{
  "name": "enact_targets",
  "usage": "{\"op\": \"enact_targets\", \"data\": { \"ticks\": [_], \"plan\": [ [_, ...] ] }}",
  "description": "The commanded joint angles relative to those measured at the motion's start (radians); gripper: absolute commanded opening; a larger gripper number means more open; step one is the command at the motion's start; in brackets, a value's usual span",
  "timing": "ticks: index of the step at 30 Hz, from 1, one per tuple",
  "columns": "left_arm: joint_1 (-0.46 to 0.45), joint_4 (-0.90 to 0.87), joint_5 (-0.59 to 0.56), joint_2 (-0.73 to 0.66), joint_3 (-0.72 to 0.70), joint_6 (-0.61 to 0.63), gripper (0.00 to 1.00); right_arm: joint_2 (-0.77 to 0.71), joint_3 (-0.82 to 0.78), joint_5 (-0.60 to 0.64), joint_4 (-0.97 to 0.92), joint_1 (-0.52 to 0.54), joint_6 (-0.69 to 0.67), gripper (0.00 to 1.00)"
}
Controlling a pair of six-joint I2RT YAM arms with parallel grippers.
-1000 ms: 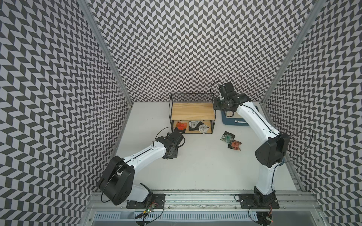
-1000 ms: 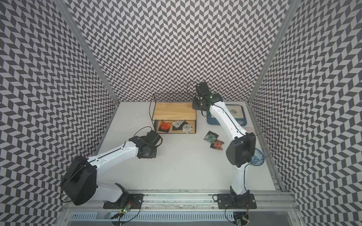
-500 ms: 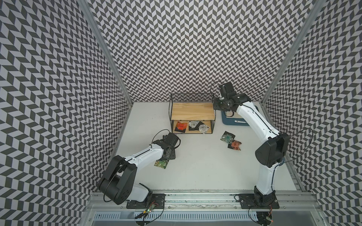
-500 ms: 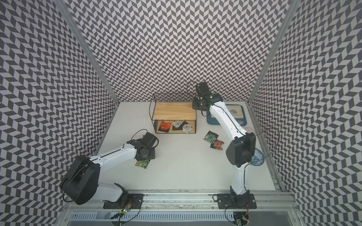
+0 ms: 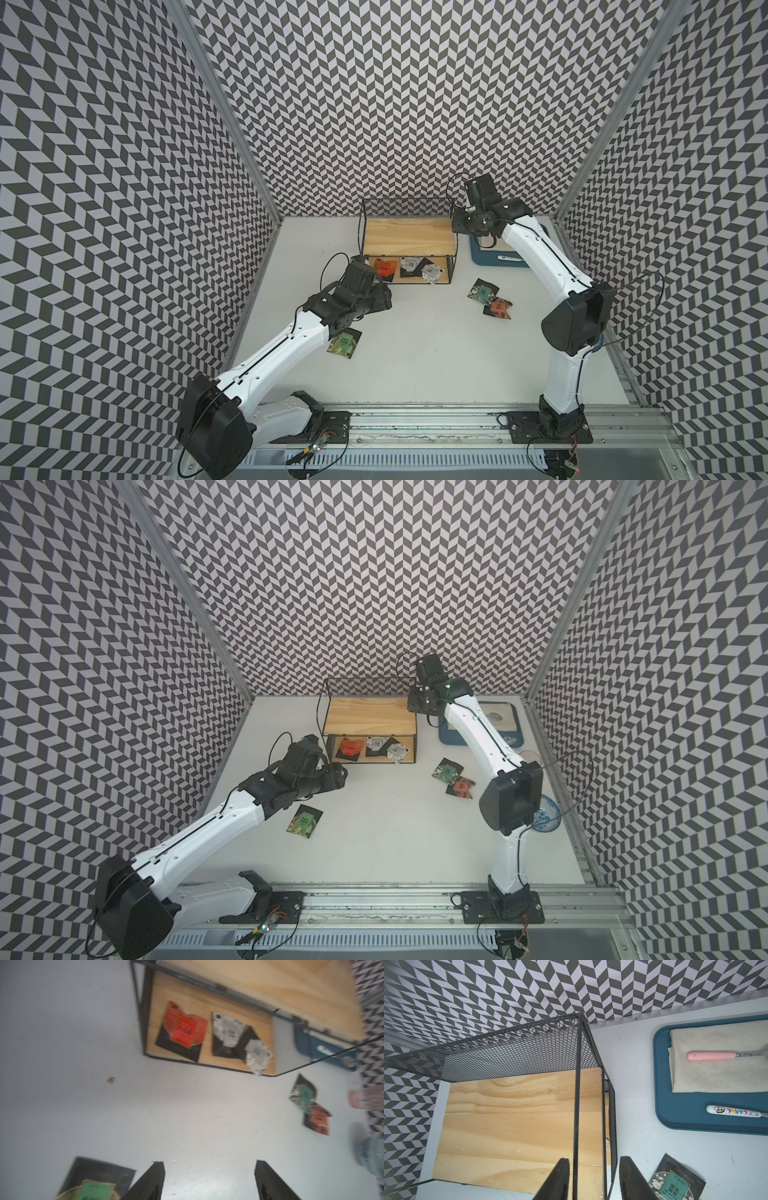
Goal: Remove the tea bags from the shelf
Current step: Place the tea bag at the center of the board, then pick up the tea bag from the shelf.
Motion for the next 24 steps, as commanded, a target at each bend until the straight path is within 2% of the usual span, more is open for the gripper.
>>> {"op": "enact_targets", "data": {
  "ticks": [1, 4, 9, 12, 14, 19, 24],
  "plan": [
    [-0.004, 0.309, 0.228, -0.02, -0.133, -0.175, 0.71, -0.012, -0.002, -0.015, 0.048, -0.001, 0.0, 0.44],
    [-0.007, 0.591, 0.309, -0.015, -0.291, -0.334, 0.7, -0.007, -0.002, -0.031, 0.052, -0.001, -0.001, 0.43],
    [-0.04, 0.837, 0.339, 0.123, -0.354, -0.505, 0.73, -0.013, -0.021, -0.034, 0.052, -0.002, 0.002, 0.43],
    [-0.097, 0.989, 0.313, 0.238, -0.345, -0.609, 0.8, -0.013, -0.026, -0.029, 0.056, -0.002, -0.001, 0.43],
    [-0.122, 1.055, 0.305, 0.325, -0.307, -0.662, 0.81, -0.012, -0.028, -0.029, 0.056, -0.002, -0.002, 0.43],
    [-0.159, 1.263, 0.226, 0.531, -0.278, -0.856, 0.74, -0.013, -0.031, -0.027, 0.055, -0.001, -0.003, 0.43],
    [-0.163, 1.448, 0.15, 0.712, -0.212, -0.922, 0.7, -0.024, -0.046, -0.034, 0.053, -0.002, -0.004, 0.43]
  ]
}}
